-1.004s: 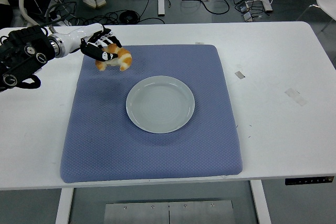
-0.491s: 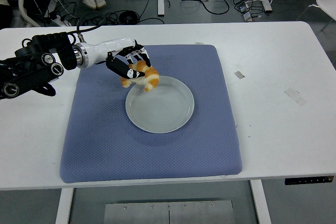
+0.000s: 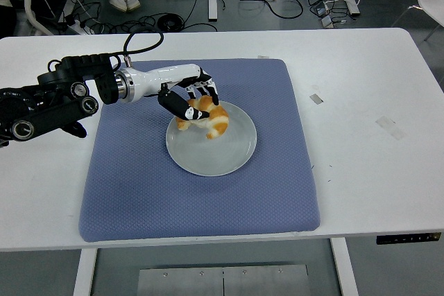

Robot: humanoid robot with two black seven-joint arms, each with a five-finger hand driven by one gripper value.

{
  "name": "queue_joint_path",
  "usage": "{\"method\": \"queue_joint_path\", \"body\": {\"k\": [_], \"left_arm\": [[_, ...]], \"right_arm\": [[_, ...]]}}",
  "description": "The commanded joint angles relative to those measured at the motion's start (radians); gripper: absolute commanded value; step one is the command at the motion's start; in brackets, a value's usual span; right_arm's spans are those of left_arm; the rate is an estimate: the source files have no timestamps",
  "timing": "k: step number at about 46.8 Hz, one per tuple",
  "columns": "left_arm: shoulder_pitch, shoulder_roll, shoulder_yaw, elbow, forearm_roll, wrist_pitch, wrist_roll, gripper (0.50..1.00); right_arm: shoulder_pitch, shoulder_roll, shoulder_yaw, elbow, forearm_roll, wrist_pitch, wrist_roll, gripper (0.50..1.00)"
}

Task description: Place the bread on the plate

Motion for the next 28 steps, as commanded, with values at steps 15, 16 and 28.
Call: {"method": "queue_joint_path", "body": {"k": [15,16,28], "left_arm": [[-0.004,-0.037,0.048,0.003,0.0,0.047,0.0,0.5],[-0.004,-0.038,0.048,0.004,0.0,0.048,0.0,0.5],[0.003,-0.063,0.071,0.017,0.0,0.077,0.0,0.5]], "right_arm": [[0.0,0.0,0.0,0.0,0.0,0.0,0.0,1.0],[0.0,0.0,0.0,0.0,0.001,0.0,0.0,1.0],[0.0,0.0,0.0,0.0,0.0,0.0,0.0,1.0]]}}
